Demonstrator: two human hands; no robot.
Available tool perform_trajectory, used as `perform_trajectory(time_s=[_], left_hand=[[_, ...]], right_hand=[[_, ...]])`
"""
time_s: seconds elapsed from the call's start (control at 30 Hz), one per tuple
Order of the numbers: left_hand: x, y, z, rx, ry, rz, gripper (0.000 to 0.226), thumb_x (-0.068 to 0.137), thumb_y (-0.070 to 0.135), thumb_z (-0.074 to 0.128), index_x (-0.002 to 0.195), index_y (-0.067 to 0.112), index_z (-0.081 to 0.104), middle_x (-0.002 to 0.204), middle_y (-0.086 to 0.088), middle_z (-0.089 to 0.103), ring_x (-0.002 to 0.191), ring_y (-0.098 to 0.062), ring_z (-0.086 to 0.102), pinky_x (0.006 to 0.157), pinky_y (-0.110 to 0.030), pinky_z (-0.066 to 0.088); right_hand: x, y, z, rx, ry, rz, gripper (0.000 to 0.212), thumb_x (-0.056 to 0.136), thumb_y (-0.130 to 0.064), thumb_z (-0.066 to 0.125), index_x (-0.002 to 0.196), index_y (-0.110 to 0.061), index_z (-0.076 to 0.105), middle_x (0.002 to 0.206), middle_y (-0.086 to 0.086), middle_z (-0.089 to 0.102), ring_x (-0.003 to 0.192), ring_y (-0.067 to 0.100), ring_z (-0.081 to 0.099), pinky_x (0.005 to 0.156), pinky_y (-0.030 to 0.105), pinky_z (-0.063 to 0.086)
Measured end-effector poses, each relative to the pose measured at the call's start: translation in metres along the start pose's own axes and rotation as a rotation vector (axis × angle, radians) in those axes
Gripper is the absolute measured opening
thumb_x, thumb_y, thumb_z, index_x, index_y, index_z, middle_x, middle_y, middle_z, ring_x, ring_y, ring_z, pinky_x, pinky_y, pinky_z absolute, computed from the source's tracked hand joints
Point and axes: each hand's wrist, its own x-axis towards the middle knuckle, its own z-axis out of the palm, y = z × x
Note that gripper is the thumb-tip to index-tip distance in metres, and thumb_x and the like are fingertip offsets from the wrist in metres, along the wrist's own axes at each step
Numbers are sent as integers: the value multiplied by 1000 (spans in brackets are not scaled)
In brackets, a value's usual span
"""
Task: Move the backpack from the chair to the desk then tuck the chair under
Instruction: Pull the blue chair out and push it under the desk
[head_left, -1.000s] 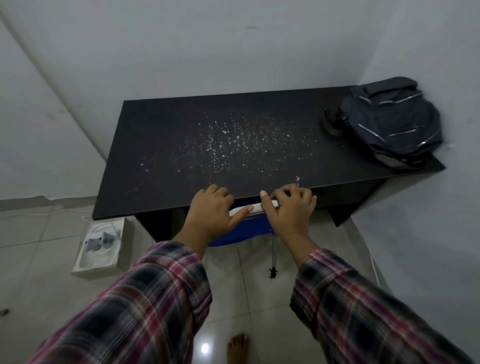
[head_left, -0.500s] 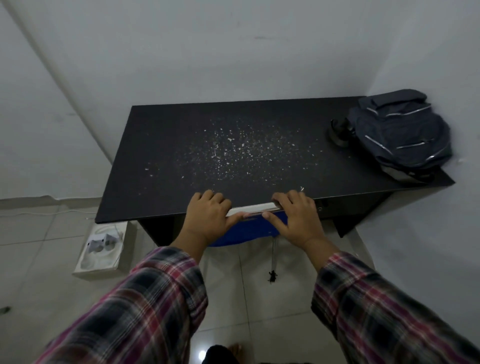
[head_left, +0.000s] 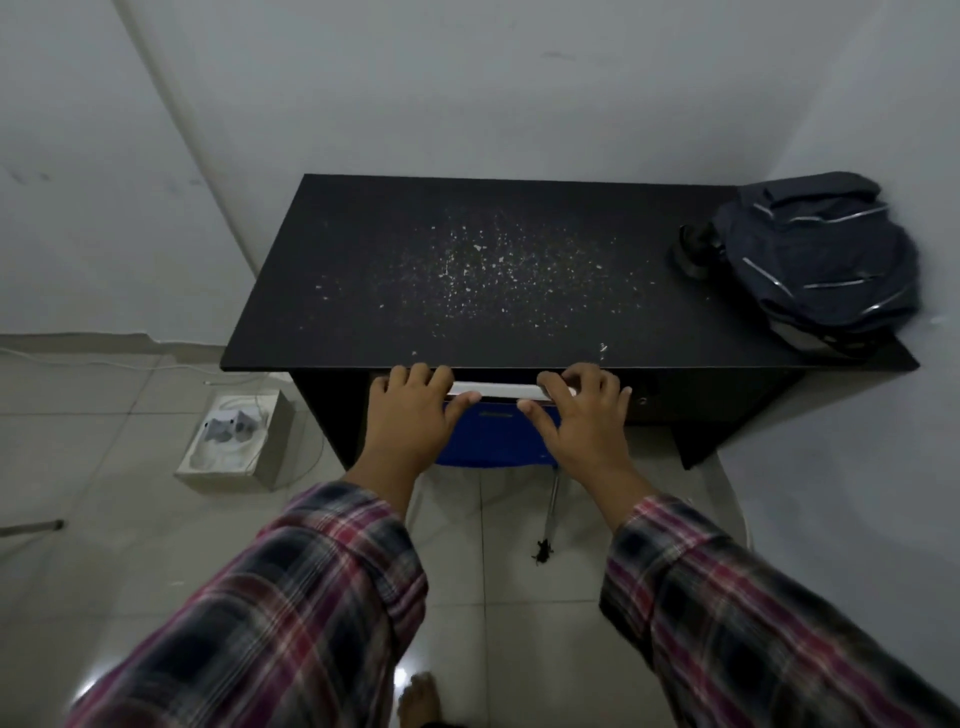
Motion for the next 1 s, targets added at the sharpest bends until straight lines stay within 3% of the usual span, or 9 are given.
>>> perform_trajectory(time_s=[0.17,0.3,0.43,0.63,0.87,1.0], left_hand=[[-3,10,1,-24,-28,-73,55,91,62,24,112,21,54,112,-6,60,105,-30,53,89,-45,39],[15,11,6,-68,-44,-77,57,90,63,21,108,19,53,112,-7,57,103,-32,51,89,-46,40],[28,0,10,-96,-82,-51,61,88,64,18,110,19,52,114,-6,55,107,-32,47,92,-47,38],[38,-9,8,-115,-132,-19,47,94,58,32,113,20,52,119,-6,53,114,-32,43,95,-47,35],[34,-9,0,-106,-186,-29,49,94,59,30,116,20,50,123,-7,51,114,-33,43,97,-47,35],[35,-6,-11,-89,-318,-66,52,95,60,25,120,19,46,130,-11,48,121,-36,42,106,-53,31]], right_hand=[[16,13,-7,28,-84,-89,60,86,-74,24,117,-32,55,112,2,46,103,25,43,96,62,39],[40,20,-12,21,-242,-50,62,84,-74,23,124,-35,48,116,2,43,107,24,41,100,56,39],[45,14,-8,16,-212,-10,62,84,-73,24,126,-34,47,115,3,43,105,24,43,89,46,46],[47,4,-6,6,-209,33,58,86,-70,30,127,-33,47,116,4,43,107,24,43,88,46,47],[45,-3,-15,0,-328,84,55,88,-69,28,131,-36,39,127,4,38,121,25,37,95,50,43],[48,-9,-22,-27,-431,112,53,90,-67,28,131,-35,35,131,5,36,124,27,36,96,51,41]])
